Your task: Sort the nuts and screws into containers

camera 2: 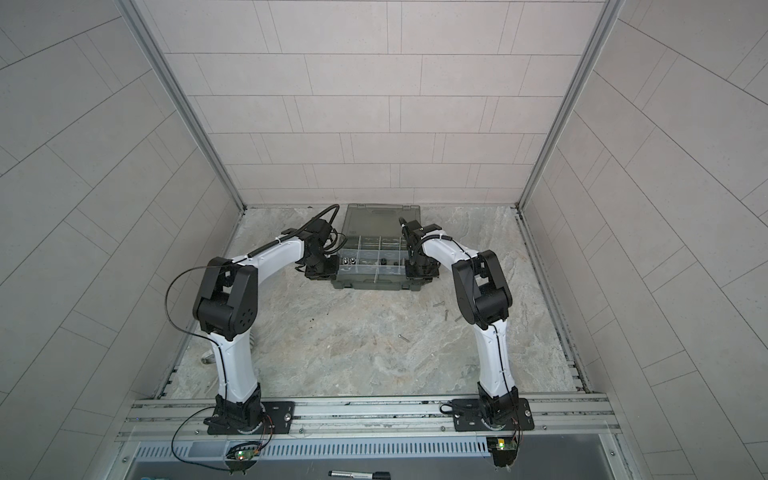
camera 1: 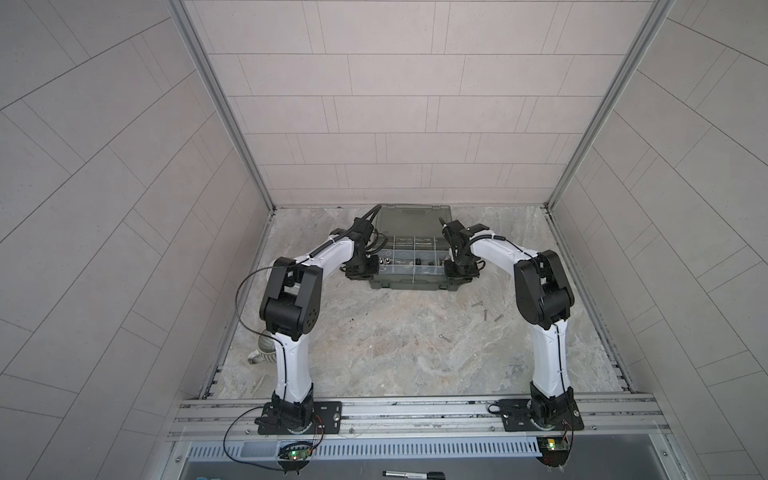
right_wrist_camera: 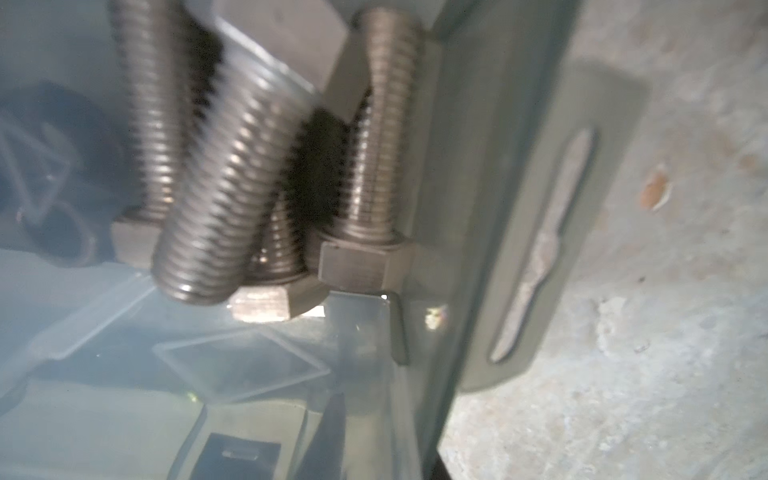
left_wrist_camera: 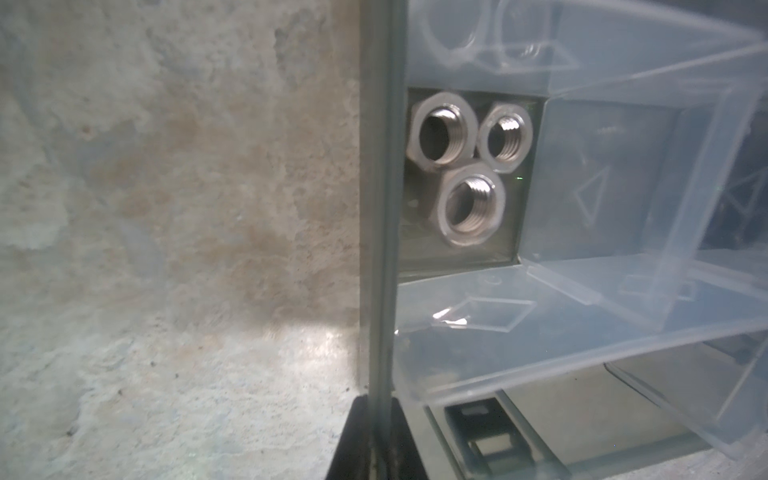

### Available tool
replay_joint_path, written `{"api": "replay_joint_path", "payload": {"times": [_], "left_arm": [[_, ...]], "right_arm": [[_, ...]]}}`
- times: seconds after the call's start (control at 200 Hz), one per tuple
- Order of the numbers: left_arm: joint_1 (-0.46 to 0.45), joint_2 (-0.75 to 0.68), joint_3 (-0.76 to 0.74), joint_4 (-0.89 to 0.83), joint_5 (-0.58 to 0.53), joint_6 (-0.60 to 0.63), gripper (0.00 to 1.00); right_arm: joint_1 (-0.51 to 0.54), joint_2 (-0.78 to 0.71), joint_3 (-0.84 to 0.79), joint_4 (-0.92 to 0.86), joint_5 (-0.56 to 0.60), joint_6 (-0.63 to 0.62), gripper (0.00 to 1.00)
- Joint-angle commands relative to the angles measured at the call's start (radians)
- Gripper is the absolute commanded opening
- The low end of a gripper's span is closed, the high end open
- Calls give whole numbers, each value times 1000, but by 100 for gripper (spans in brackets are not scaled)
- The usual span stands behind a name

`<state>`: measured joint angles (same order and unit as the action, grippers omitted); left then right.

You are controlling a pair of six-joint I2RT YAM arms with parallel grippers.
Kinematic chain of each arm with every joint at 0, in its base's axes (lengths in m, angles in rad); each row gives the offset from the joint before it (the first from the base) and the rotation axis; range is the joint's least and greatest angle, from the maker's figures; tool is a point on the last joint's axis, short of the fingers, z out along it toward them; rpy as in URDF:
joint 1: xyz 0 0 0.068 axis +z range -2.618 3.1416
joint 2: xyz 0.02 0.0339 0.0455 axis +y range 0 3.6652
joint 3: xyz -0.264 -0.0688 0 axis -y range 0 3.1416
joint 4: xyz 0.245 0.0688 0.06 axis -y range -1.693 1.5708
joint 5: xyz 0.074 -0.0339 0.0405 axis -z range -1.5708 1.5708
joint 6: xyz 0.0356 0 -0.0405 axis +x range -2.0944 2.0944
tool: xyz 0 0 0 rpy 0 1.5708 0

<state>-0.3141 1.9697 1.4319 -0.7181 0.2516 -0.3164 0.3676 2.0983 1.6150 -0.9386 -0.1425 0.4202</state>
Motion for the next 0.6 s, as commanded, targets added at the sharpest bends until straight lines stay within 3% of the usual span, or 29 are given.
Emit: {"api": "replay_joint_path", "payload": {"times": [0.0, 0.38, 0.595], "left_arm": [[-7, -28, -74, -52, 0, 14, 3], [-8, -174, -247, -15, 3, -17, 4], [-8, -247, -282, -10, 20, -22, 31]], "right_arm": [[40, -80, -30, -10, -35, 1, 23], [85, -211, -191, 37, -42, 34, 29], [82, -325, -212, -17, 56, 26, 49]]}}
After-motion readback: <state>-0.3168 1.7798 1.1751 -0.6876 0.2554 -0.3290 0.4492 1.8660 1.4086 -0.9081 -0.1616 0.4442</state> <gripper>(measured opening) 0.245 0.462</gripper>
